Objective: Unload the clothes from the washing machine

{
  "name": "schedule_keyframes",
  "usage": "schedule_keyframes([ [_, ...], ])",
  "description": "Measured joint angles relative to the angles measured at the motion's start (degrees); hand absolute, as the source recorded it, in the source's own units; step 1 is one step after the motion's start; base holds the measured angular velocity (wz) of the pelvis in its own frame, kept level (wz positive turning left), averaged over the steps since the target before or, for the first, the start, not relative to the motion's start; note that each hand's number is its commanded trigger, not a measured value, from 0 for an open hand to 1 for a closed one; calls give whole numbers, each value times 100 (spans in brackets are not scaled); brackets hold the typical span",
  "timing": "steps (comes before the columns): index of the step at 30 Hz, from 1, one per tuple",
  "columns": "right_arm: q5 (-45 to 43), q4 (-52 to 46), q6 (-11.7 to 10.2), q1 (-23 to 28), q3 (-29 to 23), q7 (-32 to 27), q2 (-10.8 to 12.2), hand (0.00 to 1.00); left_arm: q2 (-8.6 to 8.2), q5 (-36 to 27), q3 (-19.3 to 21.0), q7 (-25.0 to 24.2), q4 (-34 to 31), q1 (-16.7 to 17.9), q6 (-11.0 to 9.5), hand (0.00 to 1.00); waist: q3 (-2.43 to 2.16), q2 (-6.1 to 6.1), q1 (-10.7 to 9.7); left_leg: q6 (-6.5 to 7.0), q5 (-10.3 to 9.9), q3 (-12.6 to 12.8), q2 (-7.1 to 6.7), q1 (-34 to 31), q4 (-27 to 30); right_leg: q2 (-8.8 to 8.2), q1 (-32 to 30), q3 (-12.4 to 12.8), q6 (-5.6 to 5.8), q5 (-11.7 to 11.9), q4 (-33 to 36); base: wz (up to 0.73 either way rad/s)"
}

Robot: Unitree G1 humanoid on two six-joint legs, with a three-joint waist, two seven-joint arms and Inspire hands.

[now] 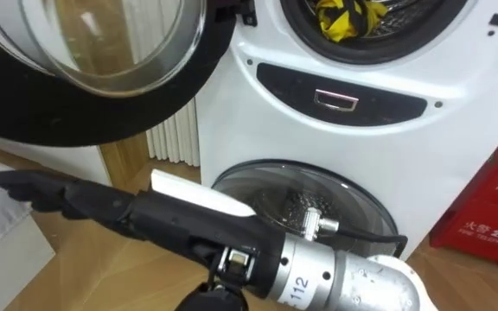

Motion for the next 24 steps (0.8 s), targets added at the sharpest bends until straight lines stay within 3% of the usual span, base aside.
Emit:
schedule_keyframes([
  [9,-349,1,0,37,-41,-14,-110,0,-14,0,13,-78,2,5,41,0,37,54,19,114,-74,124,-5,87,-22,-12,25,210,-74,46,25,-7],
  [14,-849,152,7,149,-119,-11,-612,0,-20,-18,14,-80,9,3,139,0,45,64,-158,145,-92,147,-20,100,-24,-7,22,359,-144,87,20,0],
  [17,-1377,222,8,433,-430,31,-869,0,-17,-17,130,-32,16,22,167,0,38,2,-309,149,-91,145,-31,112,-23,-4,24,459,-203,121,5,-3],
  [19,-1559,374,18,549,-799,18,-1080,0,-12,-5,297,24,18,47,169,0,31,-64,-519,158,-86,140,-47,133,-22,-12,51,481,-215,128,-4,0],
  [21,-1674,414,80,555,-1108,-43,-1248,0,-8,-11,387,103,53,70,165,0,88,-29,-637,184,-102,147,-54,195,-7,-18,127,468,-219,130,-8,-6],
  [24,-1974,392,76,550,-1694,-286,-1274,0,-12,-16,484,226,167,86,167,0,89,-22,-771,223,-128,292,-36,192,10,-13,117,596,-219,131,0,-18],
])
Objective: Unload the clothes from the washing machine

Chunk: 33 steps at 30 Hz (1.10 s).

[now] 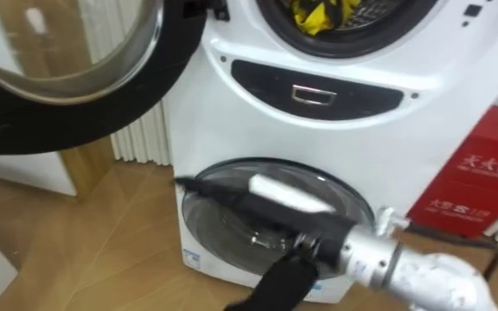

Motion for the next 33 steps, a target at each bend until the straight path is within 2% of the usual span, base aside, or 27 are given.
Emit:
schedule_keyframes([
  [2,-32,16,1,1,-342,-152,16,0,-12,18,10,26,6,55,27,0,-4,31,-108,28,-19,6,-5,16,-6,-3,8,29,-3,3,8,-10],
  [4,-100,32,7,1,-713,-501,55,0,-56,20,48,33,0,140,136,0,-18,121,-155,66,-43,74,-9,136,-29,-5,97,136,-4,5,7,-16],
  [7,-190,31,7,0,-1022,-949,152,0,-157,30,226,44,-7,217,243,0,-90,252,-245,98,-63,110,-24,261,-68,-19,189,197,-3,4,3,-8],
  [10,-121,36,7,0,-1120,-1386,246,0,-164,29,225,128,-41,276,296,0,-110,309,-274,104,-65,138,-30,301,-90,-30,205,196,1,2,2,-5],
  [15,223,217,7,-5,-1121,-1848,389,0,-168,29,209,261,-53,302,316,0,-111,327,-347,104,-63,140,-31,319,-75,-32,215,198,5,0,-3,0],
  [20,1040,306,1,-19,-1121,-2168,481,0,-200,87,201,262,-54,306,337,0,-106,323,-252,104,-63,197,-28,337,-63,-32,222,266,7,-2,-3,-6],
  [27,1973,946,-2,-555,-1127,-2753,703,0,-272,88,183,287,-245,342,457,0,-93,322,-229,137,-85,196,-42,207,-22,-44,162,262,13,-8,-11,0],
  [29,2249,960,-2,-567,-1127,-2904,733,0,-272,92,148,296,-258,381,463,0,-91,326,-216,140,-86,185,-49,198,9,-49,156,249,13,-8,-14,2],
  [31,2502,960,-2,-576,-1125,-2997,856,0,-272,137,117,297,-306,421,523,0,-83,339,-221,151,-93,165,-50,185,12,-51,144,223,16,-6,-8,6],
  [33,2623,963,-2,-577,-1125,-3041,864,0,-272,138,113,297,-329,416,558,0,-81,353,-233,153,-94,135,-51,177,8,-56,137,161,21,-4,-2,9],
])
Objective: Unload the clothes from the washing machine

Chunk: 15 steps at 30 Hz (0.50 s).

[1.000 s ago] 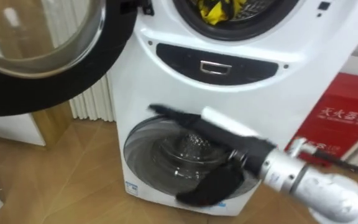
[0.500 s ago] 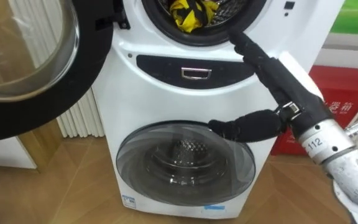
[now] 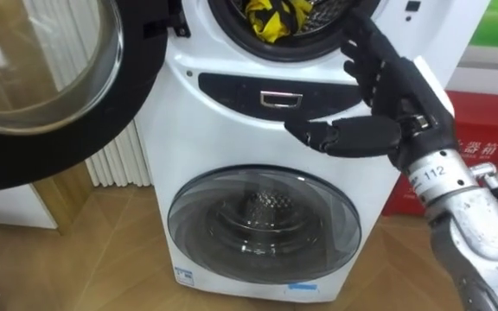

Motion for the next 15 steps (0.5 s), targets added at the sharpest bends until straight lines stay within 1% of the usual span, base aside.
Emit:
schedule_keyframes([
  [2,92,1,0,0,7,-32,4,0,0,0,-24,0,-6,0,19,0,-2,11,17,0,0,-4,-1,17,-9,-1,-3,-2,9,-1,-1,3],
  [8,467,138,0,-13,18,-221,118,0,-1,0,-105,0,-16,-1,20,0,-4,31,15,0,0,-1,-6,24,-6,-6,2,-2,24,-9,-4,0],
  [15,508,173,-4,-325,49,-463,120,0,3,2,-144,0,-2,1,66,0,9,54,-14,0,1,-59,-11,22,8,-7,18,-40,34,-15,-1,4],
])
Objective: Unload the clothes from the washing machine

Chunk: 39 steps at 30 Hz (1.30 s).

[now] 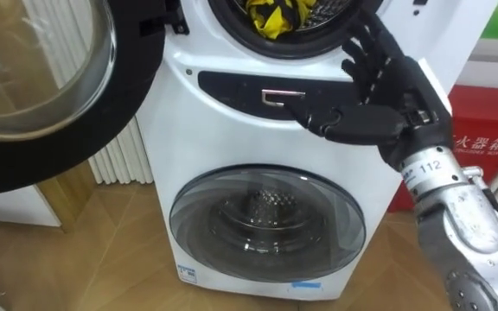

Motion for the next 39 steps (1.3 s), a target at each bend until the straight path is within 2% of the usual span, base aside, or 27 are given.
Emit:
schedule_keyframes([
  [6,98,43,-16,-27,205,-96,76,0,-11,-1,-38,89,-4,5,58,0,33,60,51,-1,-1,19,7,1,104,3,36,47,6,-5,34,-1],
  [7,113,77,-15,-27,258,-37,75,0,-24,-1,-50,89,-3,-2,49,0,50,98,65,0,-50,38,29,-21,206,9,17,60,28,-24,113,-5],
  [9,130,150,-82,-27,263,53,73,0,-66,-2,-57,101,6,5,19,0,43,177,112,-3,-259,66,98,-169,593,49,-56,81,5,-109,327,-10],
  [10,122,271,-142,-27,264,60,74,0,-68,2,-51,106,38,5,10,0,37,179,167,-12,-398,73,115,-245,855,51,-84,92,-66,-235,496,-9],
  [12,127,436,-159,-26,269,38,79,0,-81,-4,-56,105,87,26,-4,0,30,161,224,-45,-528,90,134,-341,1244,40,-96,126,-102,-404,715,-2],
  [14,133,566,-187,-26,344,14,86,0,-81,-18,-71,104,121,48,3,0,20,141,247,-64,-546,99,130,-502,1617,-2,-105,136,-118,-530,808,0],
  [15,130,643,-210,-27,356,19,104,0,-78,-11,-66,105,120,99,4,0,-5,63,263,-168,-498,98,132,-713,2009,-37,-88,157,-168,-579,826,0],
  [16,129,726,-213,-30,369,14,149,0,-57,-7,-68,107,112,148,6,0,-1,-36,294,-333,-481,93,151,-956,2157,-87,-79,208,-142,-604,828,8],
  [17,128,766,-213,-34,362,14,144,0,-50,-6,-54,105,111,160,17,0,-15,-89,288,-399,-451,78,207,-1125,2116,-100,-73,212,-124,-613,811,15],
  [18,154,832,-199,-40,319,14,89,0,-57,-8,-59,102,112,162,38,0,-13,-145,306,-566,-348,6,311,-1482,1876,-130,-36,217,-82,-637,799,12],
  [19,228,833,-177,-45,266,0,91,0,-69,-10,-55,96,114,180,36,0,0,-138,377,-675,-117,-88,452,-1722,1409,-142,32,222,-29,-678,778,3],
  [20,238,838,-169,-44,260,-2,111,0,-63,-10,-51,94,110,228,24,0,-6,-144,402,-709,130,-91,493,-1799,1227,-171,79,236,6,-720,781,-13],
  [21,239,838,-169,-58,260,26,114,0,-60,-10,-59,87,100,336,-2,0,-25,-145,435,-736,535,-122,533,-1818,913,-249,198,248,83,-818,790,-7],
  [22,240,837,-187,-84,255,28,112,0,-51,-13,-70,64,100,386,-10,0,-64,-168,424,-634,848,-107,459,-1771,812,-317,237,281,232,-903,804,-5],
  [24,259,855,-179,-146,260,29,114,0,-34,-15,-102,21,45,380,-61,0,-90,-242,441,-418,1005,5,345,-1747,831,-453,239,315,350,-934,744,-15],
  [25,265,855,-177,-147,262,25,116,0,-22,-16,-97,-27,13,380,-121,0,-99,-280,457,-332,927,81,271,-1752,925,-540,299,366,416,-899,612,-22],
  [27,208,855,-177,-152,245,-44,98,0,-18,-16,-93,-68,-49,253,-145,0,-66,-265,393,-246,703,123,174,-1781,1141,-667,404,358,485,-883,602,1],
  [28,131,856,-177,-145,244,-79,99,0,22,-15,-90,-75,-87,222,-177,0,-41,-259,350,-196,557,130,77,-1797,1260,-768,429,383,599,-948,700,12],
  [30,143,800,-287,-117,230,-120,82,0,55,-68,-91,-70,-88,87,-222,0,-38,-242,229,-96,365,253,-34,-1733,1303,-961,331,416,772,-1066,1178,-2],
  [31,151,806,-290,-76,211,-168,34,0,76,-123,-89,-68,-81,46,-222,0,-26,-259,154,-49,292,289,-149,-1585,1251,-1112,225,436,800,-1081,1655,-15],
  [32,157,806,-290,-56,180,-173,1,0,92,-121,-85,-66,-81,1,-224,0,-17,-278,140,-15,240,327,-188,-1521,1236,-1168,132,435,801,-1081,1959,-18],
  [33,66,796,-291,-57,160,-183,-56,0,124,-120,-56,-43,-83,-98,-228,0,-14,-336,122,60,145,451,-260,-1428,1237,-1321,-119,479,863,-1037,2628,-14],
  [34,-81,792,-301,-52,145,-247,-77,0,141,-119,-51,-10,-100,-204,-218,0,-11,-350,97,120,42,506,-321,-1302,1268,-1436,-340,579,895,-861,3155,-15],
  [35,-136,793,-301,-34,105,-281,-74,0,146,-127,-51,-8,-100,-242,-216,0,-15,-327,82,142,-23,507,-321,-1232,1288,-1431,-394,645,897,-731,3331,-16],
  [37,-177,750,-400,149,83,-262,-41,0,188,-130,-97,33,-121,-412,-212,0,5,-206,-66,209,-179,416,-281,-927,1217,-1373,-498,673,876,-151,3738,-18],
  [38,-211,695,-402,217,76,-264,-26,0,205,-129,-145,70,-121,-467,-223,0,12,-168,-87,223,-188,396,-258,-861,1154,-1342,-553,686,823,-127,3801,-23],
  [39,-235,672,-397,259,72,-221,-28,0,226,-119,-229,115,-111,-563,-232,0,19,-131,-100,227,-188,411,-179,-749,1042,-1203,-713,685,783,-408,3774,-26],
])
